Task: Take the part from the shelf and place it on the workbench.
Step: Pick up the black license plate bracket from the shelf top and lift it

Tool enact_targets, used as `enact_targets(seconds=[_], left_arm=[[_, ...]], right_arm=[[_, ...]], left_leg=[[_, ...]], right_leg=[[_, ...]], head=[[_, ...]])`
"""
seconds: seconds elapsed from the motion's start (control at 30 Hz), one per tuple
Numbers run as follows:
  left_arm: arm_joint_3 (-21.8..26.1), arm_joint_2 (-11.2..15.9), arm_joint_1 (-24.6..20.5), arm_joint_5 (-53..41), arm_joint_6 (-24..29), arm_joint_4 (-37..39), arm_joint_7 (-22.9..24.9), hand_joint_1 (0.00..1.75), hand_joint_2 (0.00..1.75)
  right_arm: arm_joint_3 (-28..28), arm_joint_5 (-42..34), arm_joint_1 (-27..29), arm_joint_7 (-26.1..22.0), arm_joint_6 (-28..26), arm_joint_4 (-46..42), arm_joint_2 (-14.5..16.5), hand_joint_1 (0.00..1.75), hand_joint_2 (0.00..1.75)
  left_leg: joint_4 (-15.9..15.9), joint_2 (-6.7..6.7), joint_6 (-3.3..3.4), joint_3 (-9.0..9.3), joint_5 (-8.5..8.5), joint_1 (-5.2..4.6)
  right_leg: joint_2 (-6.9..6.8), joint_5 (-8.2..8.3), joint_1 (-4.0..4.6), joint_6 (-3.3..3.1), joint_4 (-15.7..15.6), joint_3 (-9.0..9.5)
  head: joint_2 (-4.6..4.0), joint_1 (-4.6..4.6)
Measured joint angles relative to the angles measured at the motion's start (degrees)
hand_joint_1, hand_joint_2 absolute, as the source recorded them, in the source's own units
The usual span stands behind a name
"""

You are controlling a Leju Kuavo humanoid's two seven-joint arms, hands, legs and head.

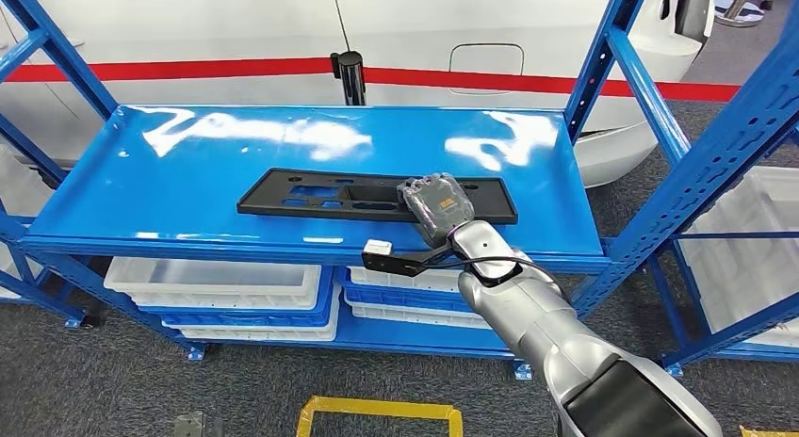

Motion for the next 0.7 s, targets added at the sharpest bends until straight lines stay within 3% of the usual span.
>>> enact_targets(seconds=[0.1, 0.13, 0.17, 0.2, 0.3, 0.37, 0.5, 0.57, 0.63, 0.67, 0.7], left_arm=[[0.14, -0.05, 0.12, -0.37, -1.18, 0.04, 1.02, 0.00, 1.75], [0.13, -0.05, 0.17, -0.66, -1.08, 0.07, 1.67, 0.00, 1.75], [0.12, -0.05, 0.22, -1.01, -0.90, 0.12, 2.51, 0.00, 1.75], [0.09, -0.05, 0.25, -1.40, -0.71, 0.16, 3.49, 0.00, 1.75], [-0.12, -0.02, 0.21, -2.50, -0.49, 0.22, 6.22, 0.00, 1.75], [-0.27, 0.01, 0.12, -2.84, -0.49, 0.22, 7.58, 0.00, 1.75], [-0.65, 0.02, 0.04, -3.27, -0.44, 0.22, 9.04, 0.00, 1.75], [-0.80, -0.04, -0.10, -3.48, -0.40, 0.22, 9.41, 0.00, 1.75], [-0.86, -0.07, -0.17, -3.60, -0.49, 0.22, 9.76, 0.00, 1.75], [-0.89, -0.08, -0.15, -3.69, -0.54, 0.22, 9.91, 0.00, 1.75], [-0.93, -0.10, -0.14, -3.84, -0.57, 0.22, 10.05, 0.00, 1.75]], right_arm=[[0.02, -0.02, 0.03, -0.09, 0.04, 0.14, 0.15, 1.75, 1.75], [0.04, -0.02, 0.08, -0.16, 0.07, 0.23, 0.18, 1.75, 1.75], [0.09, -0.04, 0.11, -0.22, 0.10, 0.32, 0.19, 1.75, 1.75], [0.13, -0.07, 0.13, -0.27, 0.12, 0.38, 0.20, 1.75, 1.75], [0.17, -0.17, 0.03, -0.33, 0.16, 0.44, 0.27, 1.75, 1.75], [0.17, -0.26, -0.06, -0.32, 0.16, 0.45, 0.29, 1.75, 1.75], [0.12, -0.50, -0.22, -0.26, -0.13, 0.41, 0.17, 1.75, 1.75], [0.04, -0.79, -0.28, -0.24, -0.51, 0.38, -0.04, 1.75, 1.75], [-0.03, -1.16, 0.09, -0.30, -1.22, 0.34, -0.29, 1.75, 1.75], [-0.05, -1.30, 0.34, -0.33, -1.61, 0.30, -0.41, 1.75, 1.75], [-0.07, -1.44, 0.53, -0.35, -1.97, 0.18, -0.52, 1.75, 1.75]], left_leg=[[10.48, 0.34, -0.87, -5.00, -5.34, 0.28], [13.81, 0.35, -1.01, -6.81, -6.41, 0.31], [15.36, 0.36, -1.03, -7.80, -6.42, 0.32], [14.50, 0.36, -0.90, -7.61, -5.26, 0.31], [2.97, 0.47, 0.23, -2.08, 0.55, 0.05], [-1.19, 0.63, 1.07, -0.04, 1.64, -0.37], [-3.01, 0.80, 2.74, 0.87, 2.50, -0.55], [-3.93, 0.87, 3.28, 1.26, 3.26, -0.35], [-3.95, 0.76, 3.37, 1.02, 3.38, -0.47], [-3.91, 0.68, 3.34, 0.94, 3.41, -0.51], [-3.84, 0.58, 3.27, 0.87, 3.43, -0.52]], right_leg=[[-0.03, -0.09, 0.01, -0.42, -0.03, 0.19], [-0.03, -0.11, 0.11, -0.44, -0.02, 0.18], [-0.02, -0.13, 0.21, -0.45, -0.02, 0.21], [0.01, -0.14, 0.30, -0.44, -0.01, 0.27], [0.10, -0.18, 0.63, -0.37, -0.06, 0.58], [0.11, -0.22, 0.80, -0.15, -0.16, 0.62], [0.07, -0.65, 1.05, 0.80, 0.47, 0.19], [0.08, -3.15, 1.10, 0.40, 5.75, -2.49], [0.09, -6.30, 0.99, 0.17, 13.77, -6.47], [0.08, -6.92, 0.90, 0.39, 16.00, -7.59], [0.07, -6.74, 0.78, 0.82, 16.29, -7.70]], head=[[0.00, -0.23], [0.00, -0.22], [0.00, -0.24], [0.00, -0.24], [0.00, -0.20], [0.00, -0.21], [-0.01, -0.13], [-0.01, 0.08], [0.00, 0.19], [0.00, 0.18], [0.00, 0.21]])
